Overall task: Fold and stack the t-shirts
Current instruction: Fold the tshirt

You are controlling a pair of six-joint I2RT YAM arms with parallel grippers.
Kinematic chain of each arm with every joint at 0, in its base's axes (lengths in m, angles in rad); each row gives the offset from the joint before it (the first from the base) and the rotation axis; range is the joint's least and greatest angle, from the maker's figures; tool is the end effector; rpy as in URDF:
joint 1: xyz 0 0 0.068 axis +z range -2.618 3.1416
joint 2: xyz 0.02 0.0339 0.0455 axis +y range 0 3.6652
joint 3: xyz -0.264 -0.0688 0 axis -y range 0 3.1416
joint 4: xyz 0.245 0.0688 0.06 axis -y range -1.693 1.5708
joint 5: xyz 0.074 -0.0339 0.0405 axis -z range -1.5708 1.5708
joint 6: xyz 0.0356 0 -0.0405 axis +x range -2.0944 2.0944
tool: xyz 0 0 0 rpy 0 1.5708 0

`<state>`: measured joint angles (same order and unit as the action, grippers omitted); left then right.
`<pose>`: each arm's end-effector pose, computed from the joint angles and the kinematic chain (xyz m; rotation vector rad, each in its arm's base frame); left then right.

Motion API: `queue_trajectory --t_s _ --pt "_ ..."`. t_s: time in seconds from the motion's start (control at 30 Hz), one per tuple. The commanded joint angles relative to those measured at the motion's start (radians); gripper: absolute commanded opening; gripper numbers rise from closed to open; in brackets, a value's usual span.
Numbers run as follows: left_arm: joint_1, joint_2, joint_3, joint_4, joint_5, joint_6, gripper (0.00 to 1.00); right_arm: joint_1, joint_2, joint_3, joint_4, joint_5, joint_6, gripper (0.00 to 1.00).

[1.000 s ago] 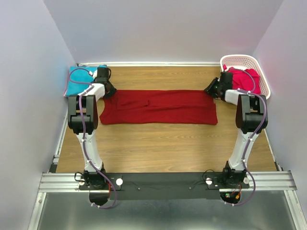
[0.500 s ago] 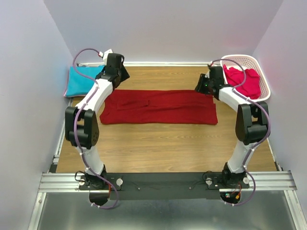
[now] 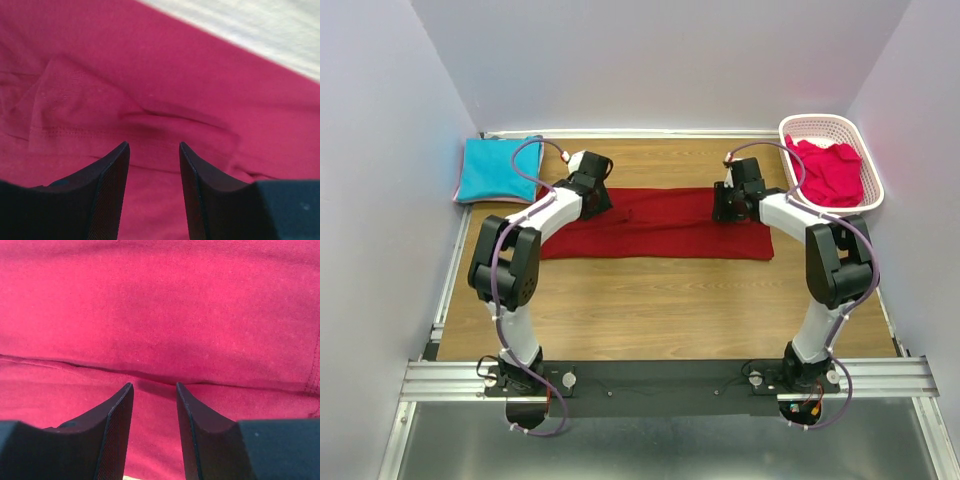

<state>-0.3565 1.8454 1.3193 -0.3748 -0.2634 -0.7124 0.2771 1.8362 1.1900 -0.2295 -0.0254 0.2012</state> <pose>0.3789 -0.1312 0.2115 -0.5410 2.3744 -0.1540 0.3760 0.1079 0.1845 -0.1047 2.4591 0.2416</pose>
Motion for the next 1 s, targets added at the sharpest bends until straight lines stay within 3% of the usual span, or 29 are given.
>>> queue_trajectory --t_s 0.0,0.2,0.43,0.73,0.87,0.97 --pt "0.005 0.055 0.004 0.005 -0.063 -0.025 0.52 0.008 0.018 -0.006 -0.027 0.056 -0.028 0.48" --pt "0.005 0.178 0.092 -0.015 -0.062 -0.001 0.52 0.013 0.078 -0.016 -0.119 0.053 0.017 0.48" --pt "0.011 0.325 0.225 -0.094 -0.062 0.074 0.52 0.042 0.029 -0.107 -0.333 0.035 0.066 0.49" --pt "0.022 0.429 0.428 -0.038 -0.065 0.296 0.53 0.276 -0.170 -0.270 -0.476 -0.145 0.225 0.49" --pt "0.021 0.465 0.498 0.049 -0.002 0.362 0.55 0.472 -0.169 -0.192 -0.476 -0.188 0.296 0.50" --pt "0.021 0.485 0.563 0.079 0.018 0.370 0.57 0.533 -0.149 -0.101 -0.490 -0.153 0.299 0.52"
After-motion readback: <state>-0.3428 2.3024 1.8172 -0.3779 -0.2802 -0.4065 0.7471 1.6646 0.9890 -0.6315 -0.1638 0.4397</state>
